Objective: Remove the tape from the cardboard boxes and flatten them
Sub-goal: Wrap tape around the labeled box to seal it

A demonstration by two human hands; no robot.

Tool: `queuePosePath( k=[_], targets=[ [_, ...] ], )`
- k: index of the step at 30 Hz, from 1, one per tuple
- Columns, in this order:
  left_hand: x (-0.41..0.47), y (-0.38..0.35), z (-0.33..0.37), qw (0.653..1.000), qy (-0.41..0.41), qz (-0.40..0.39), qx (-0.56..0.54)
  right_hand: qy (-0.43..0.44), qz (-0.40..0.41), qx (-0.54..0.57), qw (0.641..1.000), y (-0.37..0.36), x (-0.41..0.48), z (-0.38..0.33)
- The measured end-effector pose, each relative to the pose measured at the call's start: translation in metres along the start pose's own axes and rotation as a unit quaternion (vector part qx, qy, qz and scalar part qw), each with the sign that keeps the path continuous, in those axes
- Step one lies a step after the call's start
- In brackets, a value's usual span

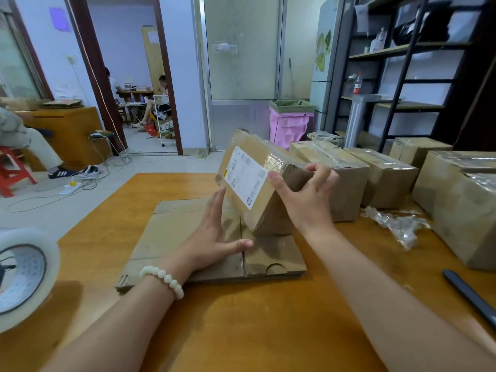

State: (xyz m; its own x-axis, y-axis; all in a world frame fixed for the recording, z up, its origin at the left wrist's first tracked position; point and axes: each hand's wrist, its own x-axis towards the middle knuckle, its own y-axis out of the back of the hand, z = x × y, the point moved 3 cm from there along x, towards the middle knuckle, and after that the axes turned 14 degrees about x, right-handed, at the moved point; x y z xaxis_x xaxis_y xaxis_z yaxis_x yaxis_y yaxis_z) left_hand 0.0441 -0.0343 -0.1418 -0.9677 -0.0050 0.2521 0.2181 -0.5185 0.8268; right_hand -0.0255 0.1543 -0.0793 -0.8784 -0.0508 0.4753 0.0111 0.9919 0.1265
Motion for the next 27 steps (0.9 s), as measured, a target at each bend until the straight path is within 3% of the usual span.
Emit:
queuePosePath(
  k=[4,10,15,18,22,27],
  targets=[
    [0.001,0.0,0.002,0.993,0.005,0.018,-0.114,0.011,-0.044,0.021,0.999,-0.009,-0.01,-0.006],
    [0.002,0.002,0.004,0.989,0.045,0.094,-0.104,0.025,-0.087,0.034,0.995,-0.007,-0.01,-0.005],
    [0.002,0.004,0.001,0.978,0.056,0.115,-0.164,0.008,-0.099,-0.083,0.992,0.004,-0.003,0.0],
    [0.003,0.005,-0.003,0.971,0.065,0.123,-0.193,-0.03,-0.139,-0.166,0.976,0.007,-0.006,0.01],
    [0.002,0.008,-0.001,0.964,0.078,0.141,-0.21,-0.017,-0.155,-0.25,0.955,0.012,-0.004,0.021],
    [0.003,0.007,-0.006,0.951,0.102,0.139,-0.258,-0.092,-0.149,-0.314,0.933,0.014,-0.005,0.03]
  ],
)
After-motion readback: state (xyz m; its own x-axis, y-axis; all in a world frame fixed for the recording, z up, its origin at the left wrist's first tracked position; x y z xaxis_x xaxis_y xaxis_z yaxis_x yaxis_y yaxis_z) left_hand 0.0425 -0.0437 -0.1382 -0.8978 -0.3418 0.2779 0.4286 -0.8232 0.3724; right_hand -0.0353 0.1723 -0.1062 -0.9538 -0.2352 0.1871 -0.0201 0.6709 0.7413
